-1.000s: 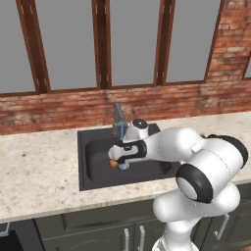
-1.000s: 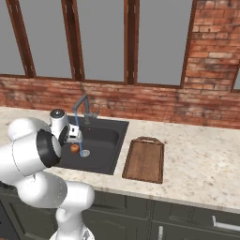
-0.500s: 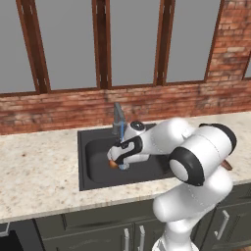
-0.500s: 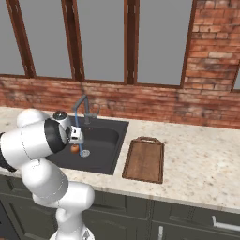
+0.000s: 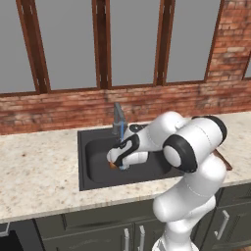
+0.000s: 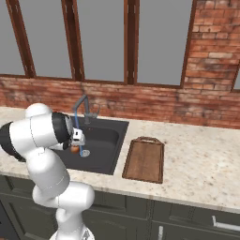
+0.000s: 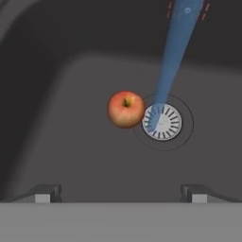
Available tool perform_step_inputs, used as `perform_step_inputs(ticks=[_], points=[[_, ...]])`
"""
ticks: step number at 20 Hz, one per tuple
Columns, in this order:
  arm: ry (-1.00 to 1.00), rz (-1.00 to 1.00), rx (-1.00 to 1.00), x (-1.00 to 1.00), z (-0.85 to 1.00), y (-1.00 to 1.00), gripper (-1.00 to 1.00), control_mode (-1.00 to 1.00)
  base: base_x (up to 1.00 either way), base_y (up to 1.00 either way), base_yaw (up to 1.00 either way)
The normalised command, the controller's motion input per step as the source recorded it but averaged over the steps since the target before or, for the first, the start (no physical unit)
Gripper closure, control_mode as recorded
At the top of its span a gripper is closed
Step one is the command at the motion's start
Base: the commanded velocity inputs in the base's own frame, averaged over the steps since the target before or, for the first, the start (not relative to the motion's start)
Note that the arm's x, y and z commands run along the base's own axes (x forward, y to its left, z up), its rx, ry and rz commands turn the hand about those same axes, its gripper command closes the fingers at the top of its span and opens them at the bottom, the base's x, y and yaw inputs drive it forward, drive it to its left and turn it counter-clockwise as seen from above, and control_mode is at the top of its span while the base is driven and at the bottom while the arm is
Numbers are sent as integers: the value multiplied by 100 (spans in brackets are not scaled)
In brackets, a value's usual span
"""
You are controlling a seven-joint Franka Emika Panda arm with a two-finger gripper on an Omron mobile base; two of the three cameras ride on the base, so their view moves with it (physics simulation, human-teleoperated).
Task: Pick the apple from the sink and place it on the cutting board to airdry. Then turn off the sink faucet.
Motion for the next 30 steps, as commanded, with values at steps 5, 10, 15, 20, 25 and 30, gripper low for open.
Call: perform_step_inputs(ticks=[5,10,15,20,25,30], points=[[0,0,0,16,-7,5,-100,-100,0,0,0],[0,0,0,16,-11,7,-100,-100,0,0,0],[0,0,0,14,-14,6,-100,-100,0,0,0],[1,0,-2,11,-15,6,-100,-100,0,0,0],[1,0,-1,14,-12,4,-100,-100,0,0,0],[0,0,-1,18,-9,7,-100,-100,0,0,0]])
